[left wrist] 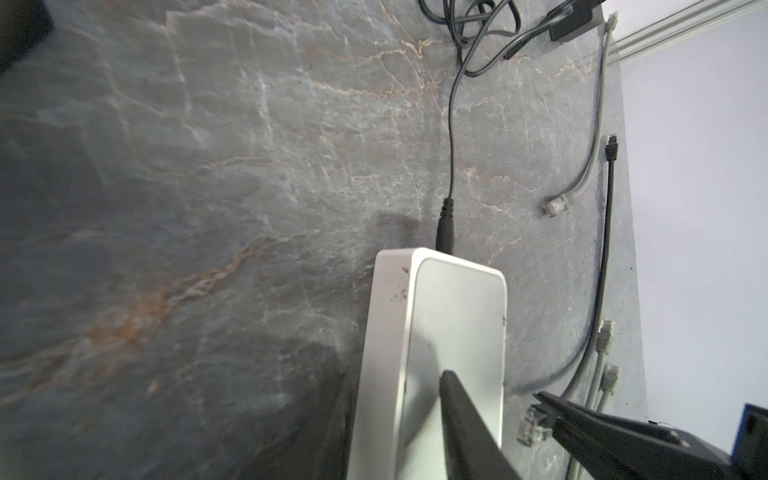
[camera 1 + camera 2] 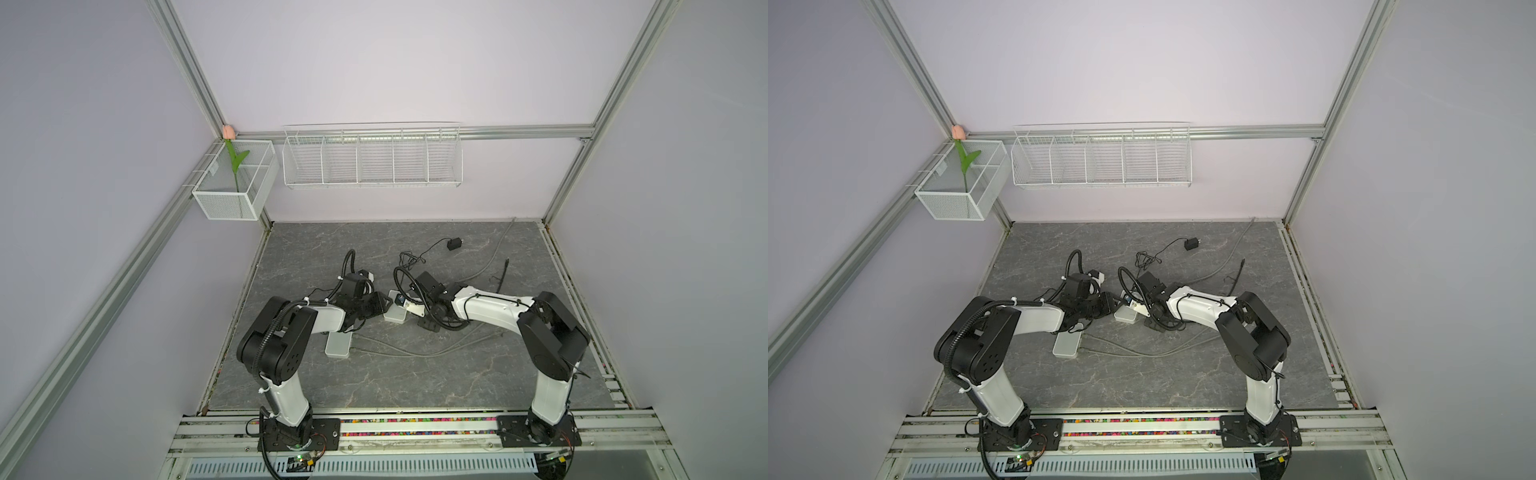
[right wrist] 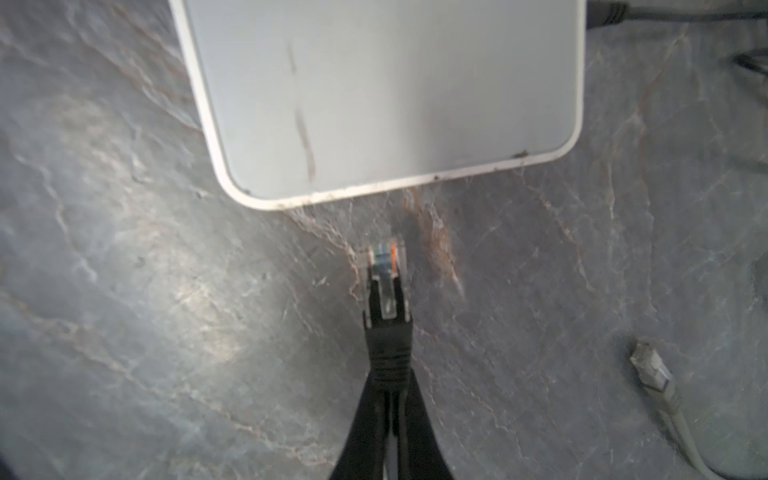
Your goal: Insert the plug into the switch port
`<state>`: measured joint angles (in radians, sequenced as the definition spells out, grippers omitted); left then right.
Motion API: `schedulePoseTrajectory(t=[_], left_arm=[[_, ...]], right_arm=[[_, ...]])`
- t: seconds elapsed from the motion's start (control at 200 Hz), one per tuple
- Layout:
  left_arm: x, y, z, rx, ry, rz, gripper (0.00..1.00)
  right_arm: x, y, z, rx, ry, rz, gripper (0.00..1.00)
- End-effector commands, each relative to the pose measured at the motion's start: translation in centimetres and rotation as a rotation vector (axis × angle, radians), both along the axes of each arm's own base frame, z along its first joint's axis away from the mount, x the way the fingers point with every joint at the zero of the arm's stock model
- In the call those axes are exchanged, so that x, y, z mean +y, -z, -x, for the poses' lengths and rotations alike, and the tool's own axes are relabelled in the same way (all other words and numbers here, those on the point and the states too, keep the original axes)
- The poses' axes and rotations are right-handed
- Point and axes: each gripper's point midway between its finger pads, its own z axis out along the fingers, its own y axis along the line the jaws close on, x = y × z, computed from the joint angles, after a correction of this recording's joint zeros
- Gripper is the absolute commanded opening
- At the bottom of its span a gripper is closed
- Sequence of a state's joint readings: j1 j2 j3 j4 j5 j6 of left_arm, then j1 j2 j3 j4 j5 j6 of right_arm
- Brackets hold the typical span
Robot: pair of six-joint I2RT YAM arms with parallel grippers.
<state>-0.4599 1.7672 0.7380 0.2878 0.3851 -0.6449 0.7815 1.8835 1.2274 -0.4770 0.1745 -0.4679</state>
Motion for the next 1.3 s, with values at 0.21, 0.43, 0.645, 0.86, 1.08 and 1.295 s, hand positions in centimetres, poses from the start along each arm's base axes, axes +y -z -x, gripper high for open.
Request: schedulePoseTrajectory(t=[0.21,0.43,0.645,0.86,1.08,1.295], left_arm=[[0.8,0.3,1.5,0.025,-0.011,0.002,0.35],[1.0,0.2,1.5,0.021,-0.016,-0.001,0.35],[0.9,0.1,1.6,0.020,-0.016,0.013,0.35],[1.2,0.2,2.1,0.020,-0.017,0.011,0.35],[1.3,0.5,2.3,0.023,-0.016,0.010,0.35],[0.9,0.5,2.5,0.025,-0.006,0.026,0.35]], right_arm=[[0.7,1.4,1.4,0.116,0.044,-0.006,0.07],[0.0,1.6,1.8,0.114,0.045,0.022,0.07],[0.8,2.0,2.4,0.116,0.009,0.059,0.07],[1.3,2.2,2.3,0.121,0.008,0.053,0.07],[1.2,2.2,1.4,0.096,0.021,0.082,0.07],[1.3,2.8,1.5,0.115,0.023,0.101,0.07]])
